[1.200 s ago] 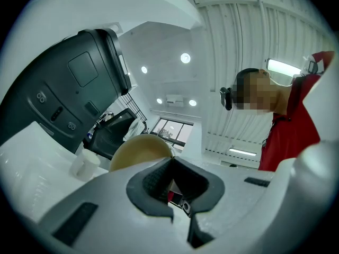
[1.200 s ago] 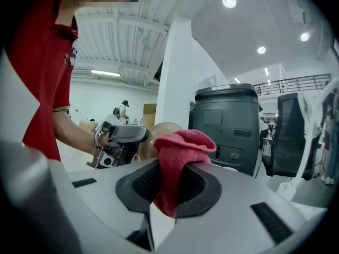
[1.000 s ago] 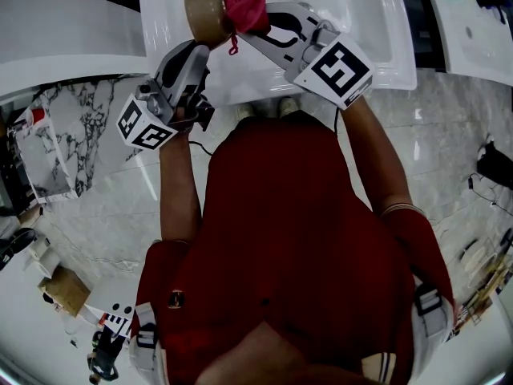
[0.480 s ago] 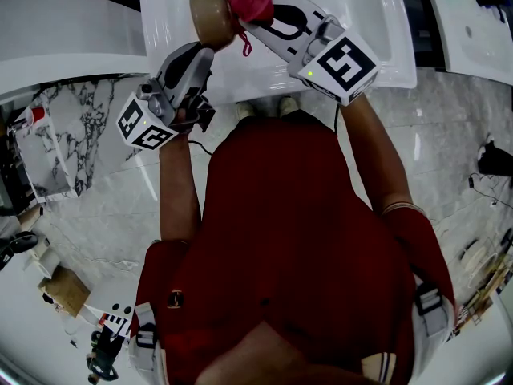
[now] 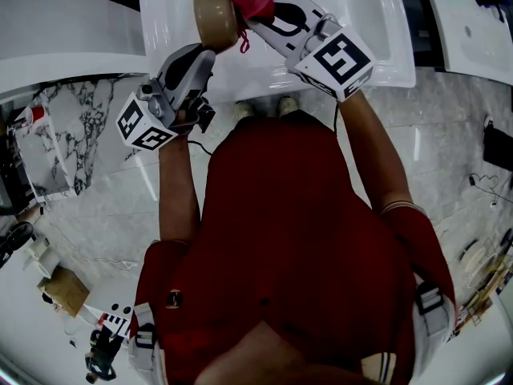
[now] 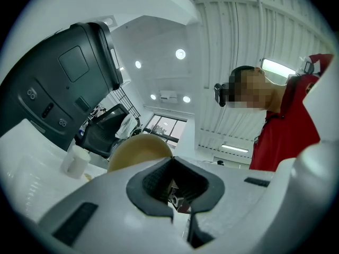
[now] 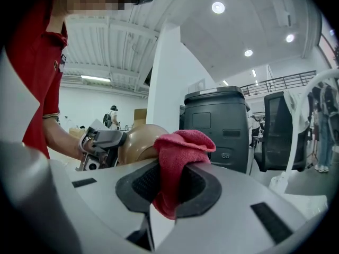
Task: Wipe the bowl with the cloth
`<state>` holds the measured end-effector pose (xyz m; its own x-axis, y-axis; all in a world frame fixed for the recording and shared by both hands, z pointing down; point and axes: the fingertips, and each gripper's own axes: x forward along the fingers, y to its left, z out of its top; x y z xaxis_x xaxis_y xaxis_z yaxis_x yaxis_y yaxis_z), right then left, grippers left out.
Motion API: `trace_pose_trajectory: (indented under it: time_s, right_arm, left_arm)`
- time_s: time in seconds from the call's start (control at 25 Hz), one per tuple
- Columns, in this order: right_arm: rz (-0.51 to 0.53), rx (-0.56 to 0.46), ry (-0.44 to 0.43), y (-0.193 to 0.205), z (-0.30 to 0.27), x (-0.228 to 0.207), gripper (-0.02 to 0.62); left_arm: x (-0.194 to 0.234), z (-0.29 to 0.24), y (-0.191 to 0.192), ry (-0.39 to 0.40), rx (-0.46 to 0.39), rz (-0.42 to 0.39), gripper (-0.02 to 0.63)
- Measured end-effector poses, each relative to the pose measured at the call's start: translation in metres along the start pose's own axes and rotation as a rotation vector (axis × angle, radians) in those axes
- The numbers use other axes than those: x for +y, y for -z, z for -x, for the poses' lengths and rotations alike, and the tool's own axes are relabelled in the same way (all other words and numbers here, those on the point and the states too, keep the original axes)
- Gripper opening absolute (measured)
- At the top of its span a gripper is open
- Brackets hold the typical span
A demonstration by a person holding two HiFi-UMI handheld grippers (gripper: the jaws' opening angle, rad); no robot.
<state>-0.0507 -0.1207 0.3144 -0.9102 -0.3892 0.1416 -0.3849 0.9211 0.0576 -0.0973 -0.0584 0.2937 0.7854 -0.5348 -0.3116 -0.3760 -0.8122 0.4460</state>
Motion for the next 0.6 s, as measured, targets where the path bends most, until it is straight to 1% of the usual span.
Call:
trace_pose_trajectory:
  time_s: [0.28,0.6]
  right_arm:
    - [-0.009,0.021,-0.009,0.008,-0.001,0.004,0.051]
    - [-0.023,0.017,-0.015,0.009,-0.002,0.011,0.051]
  left_arm:
    - [0.002,0.0,-0.002,-0.014,-0.007,-0.004,0.015]
    - [0.009,0.003,-0.002,-0.065,-0.007,-0.016,0.014]
